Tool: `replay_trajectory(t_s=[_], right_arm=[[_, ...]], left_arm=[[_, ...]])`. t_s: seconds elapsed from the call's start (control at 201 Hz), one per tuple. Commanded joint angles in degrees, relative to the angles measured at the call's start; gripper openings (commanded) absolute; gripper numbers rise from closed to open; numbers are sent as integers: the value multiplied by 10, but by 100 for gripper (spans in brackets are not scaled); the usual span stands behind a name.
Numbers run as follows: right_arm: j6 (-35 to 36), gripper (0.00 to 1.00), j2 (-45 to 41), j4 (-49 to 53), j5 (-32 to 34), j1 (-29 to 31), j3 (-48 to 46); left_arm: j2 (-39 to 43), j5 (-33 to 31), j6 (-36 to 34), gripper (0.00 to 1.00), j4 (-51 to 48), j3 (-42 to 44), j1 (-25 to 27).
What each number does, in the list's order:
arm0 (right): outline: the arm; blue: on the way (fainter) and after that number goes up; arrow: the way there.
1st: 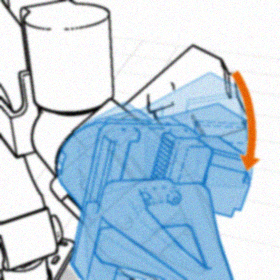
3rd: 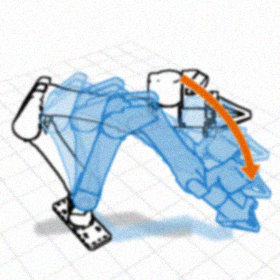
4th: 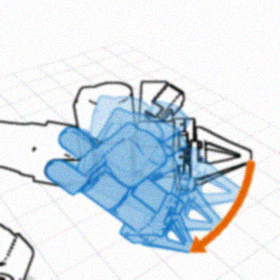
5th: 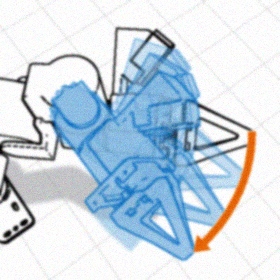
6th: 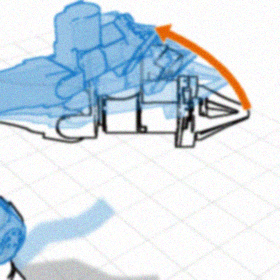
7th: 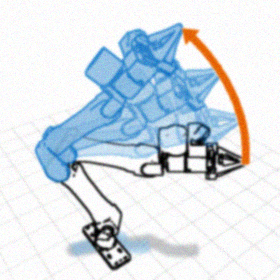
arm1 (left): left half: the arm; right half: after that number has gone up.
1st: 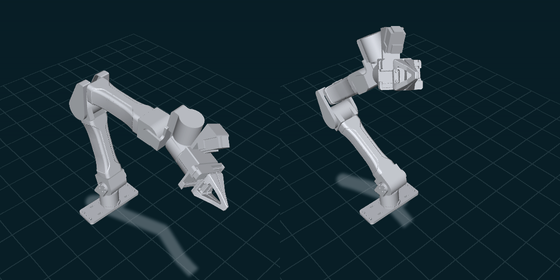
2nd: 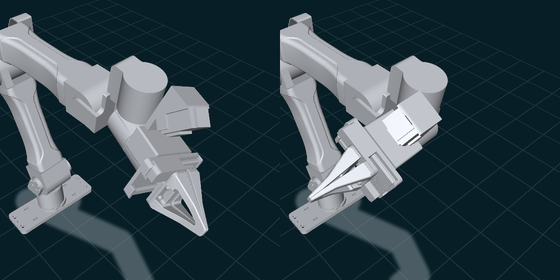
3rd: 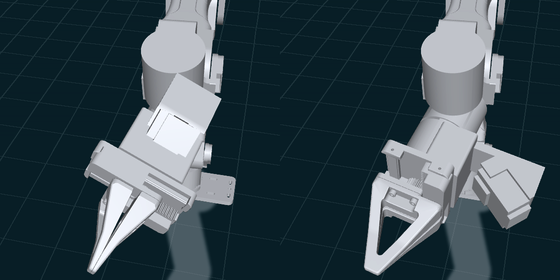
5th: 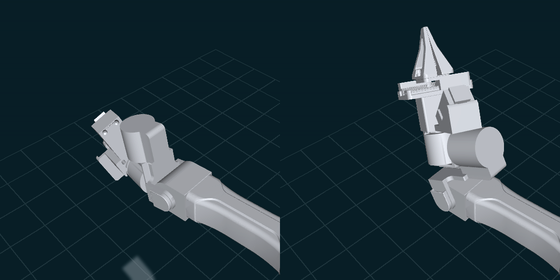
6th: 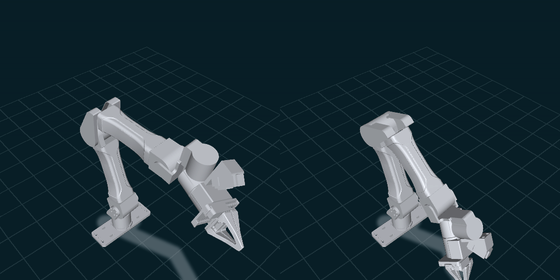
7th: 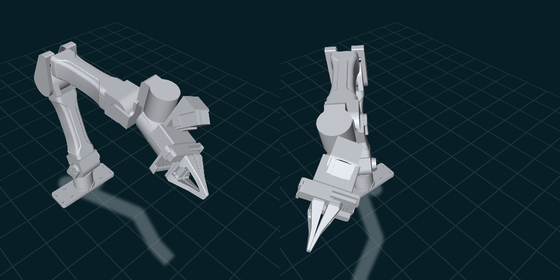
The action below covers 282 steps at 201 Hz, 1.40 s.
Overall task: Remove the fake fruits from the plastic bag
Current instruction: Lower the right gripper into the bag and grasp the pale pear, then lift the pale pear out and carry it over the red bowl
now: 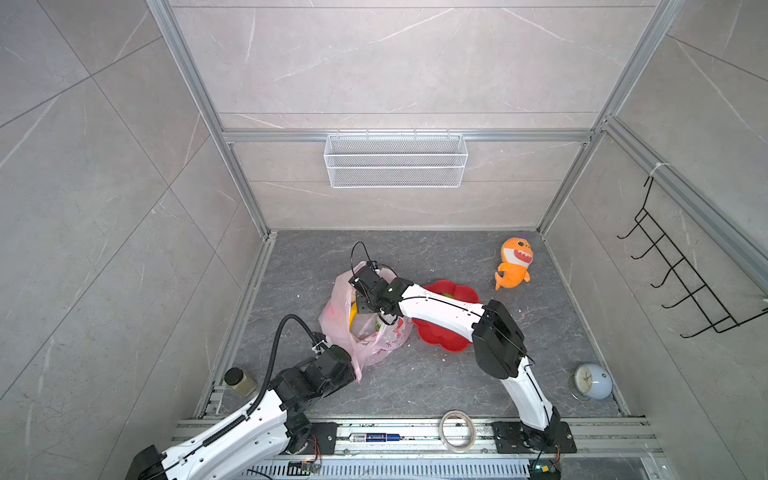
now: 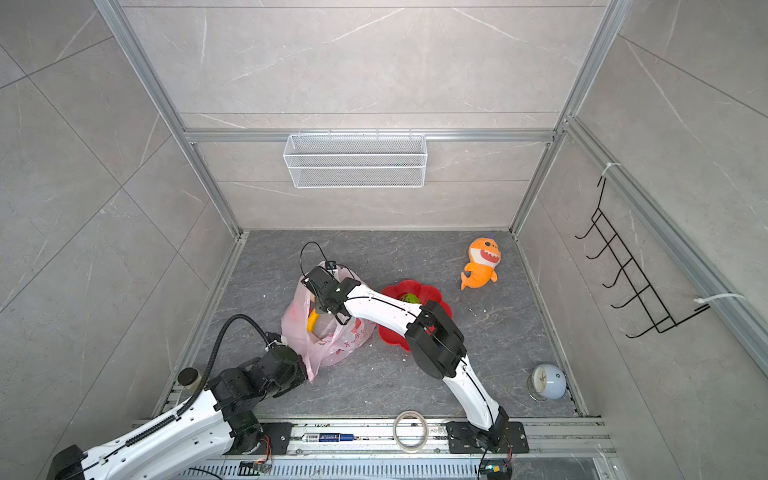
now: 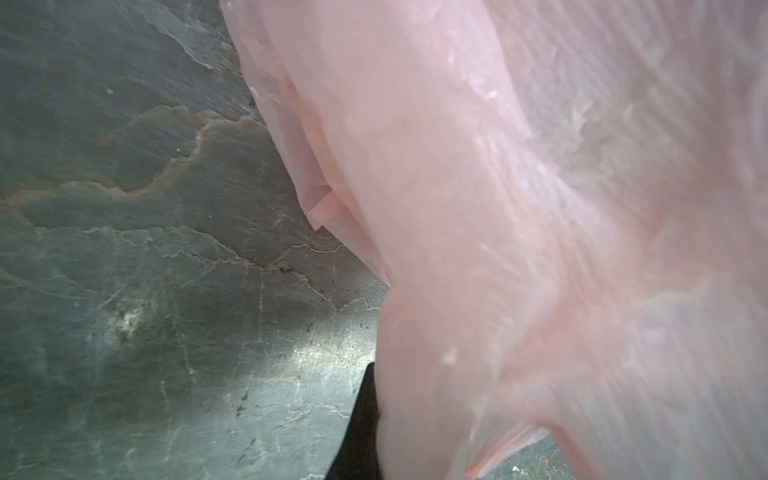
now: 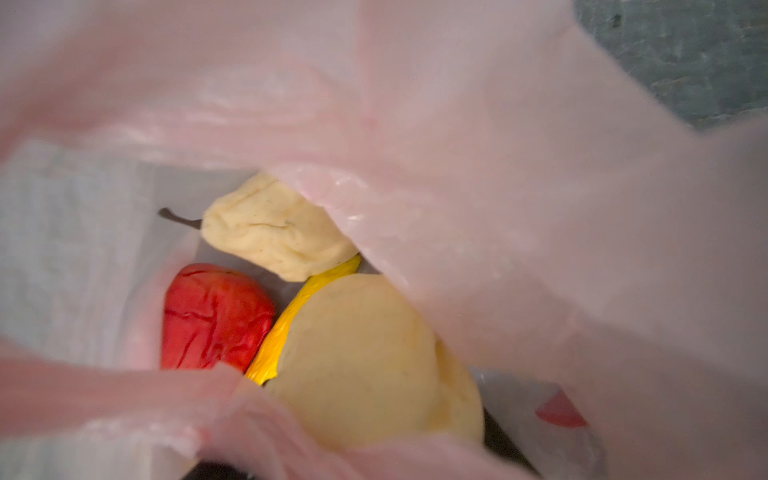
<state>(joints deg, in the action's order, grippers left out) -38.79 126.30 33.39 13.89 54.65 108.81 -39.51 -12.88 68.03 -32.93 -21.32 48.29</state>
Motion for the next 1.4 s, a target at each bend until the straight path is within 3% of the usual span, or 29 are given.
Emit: replay_trajectory(t_s=[0.0,0.787,1.17,1.399], right_arm=[[18,41,-37,28,-33,2,-5],[79,41,-193,123,-176,5,-63],[103,41,-301,205,-101,-9,-102],[116,41,-395,208,-65,-120,-219]], left_arm=[[-3,-21,-15,0,7,-25,2],[22,-81,-16,0,-28,-49,2],[23,-86,-12,0,-33,-48,2],[20,-81,-14,0,-33,-50,3]])
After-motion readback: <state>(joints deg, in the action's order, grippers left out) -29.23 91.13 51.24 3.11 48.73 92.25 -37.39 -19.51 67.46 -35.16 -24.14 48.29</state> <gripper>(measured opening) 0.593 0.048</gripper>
